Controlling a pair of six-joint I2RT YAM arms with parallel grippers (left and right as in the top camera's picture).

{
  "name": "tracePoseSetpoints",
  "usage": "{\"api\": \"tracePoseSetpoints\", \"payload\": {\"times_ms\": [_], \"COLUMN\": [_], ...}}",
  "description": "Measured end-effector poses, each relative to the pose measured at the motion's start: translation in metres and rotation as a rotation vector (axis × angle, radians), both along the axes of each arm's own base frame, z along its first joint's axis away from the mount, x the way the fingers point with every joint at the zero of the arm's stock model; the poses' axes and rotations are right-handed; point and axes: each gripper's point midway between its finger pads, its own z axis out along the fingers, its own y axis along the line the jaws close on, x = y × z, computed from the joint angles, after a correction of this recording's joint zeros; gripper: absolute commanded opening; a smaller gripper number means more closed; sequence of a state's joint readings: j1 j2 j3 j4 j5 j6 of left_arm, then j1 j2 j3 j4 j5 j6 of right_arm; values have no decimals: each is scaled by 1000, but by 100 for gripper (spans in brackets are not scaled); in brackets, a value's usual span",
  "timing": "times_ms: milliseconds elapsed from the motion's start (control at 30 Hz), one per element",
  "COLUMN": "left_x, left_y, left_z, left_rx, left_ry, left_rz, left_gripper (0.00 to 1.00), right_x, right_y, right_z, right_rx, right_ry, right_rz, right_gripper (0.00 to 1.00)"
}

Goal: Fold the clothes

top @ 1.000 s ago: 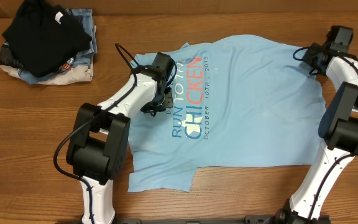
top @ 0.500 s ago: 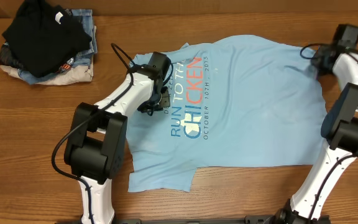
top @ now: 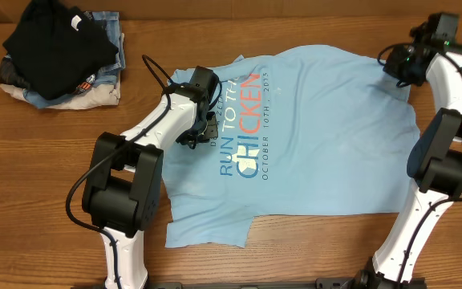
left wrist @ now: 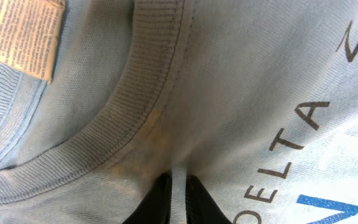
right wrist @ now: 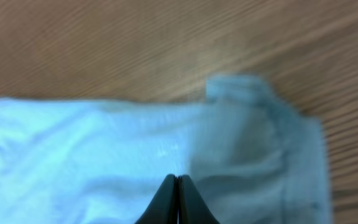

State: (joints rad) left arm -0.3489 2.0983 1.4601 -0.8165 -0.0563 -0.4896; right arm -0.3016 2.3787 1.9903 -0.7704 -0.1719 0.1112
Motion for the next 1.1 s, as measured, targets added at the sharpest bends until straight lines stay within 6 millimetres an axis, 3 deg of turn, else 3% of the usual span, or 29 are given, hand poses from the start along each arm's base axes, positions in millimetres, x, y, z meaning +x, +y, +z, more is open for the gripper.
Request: {"api": "tracePoseSetpoints", "payload": {"times_ms": [100,200,333,633,833,933,967,1033,1067,1100], "left_x": [0,0,0,-4,-3,-6,-10,-7,-1,8], "left_y": [0,0,0,10,12,17,21,27,28,26], "left_z": [0,0,0,0,0,3,5,15,22,32], "left_rx": [1,1,1,35,42,69,85,106,110,107], "left_ry": [0,-1,0,17,12,32,53,68,61,38], "left_rz": [0,0,0,11,1,-7,-8,-11,-15,-15], "left_gripper": [14,14,15,20,20,19,24,38,42,49], "right_x": [-10,-12,-7,16,18,12,9,9,11,15], "right_y": [8,10,4,-41,-47,-50,-52,-59,-63,-65], "right_z": [-26,-36,-39,-39,-37,-32,-30,-12,5,20], "right_rx": [37,40,10,-176,-193,-186,-181,-174,-168,-167], "right_ry": [25,25,14,-66,-32,30,54,68,54,32], "right_rz": [14,15,2,-109,-125,-158,-172,-207,-228,-236], "right_gripper": [4,4,4,8,11,20,31,76,93,100]}}
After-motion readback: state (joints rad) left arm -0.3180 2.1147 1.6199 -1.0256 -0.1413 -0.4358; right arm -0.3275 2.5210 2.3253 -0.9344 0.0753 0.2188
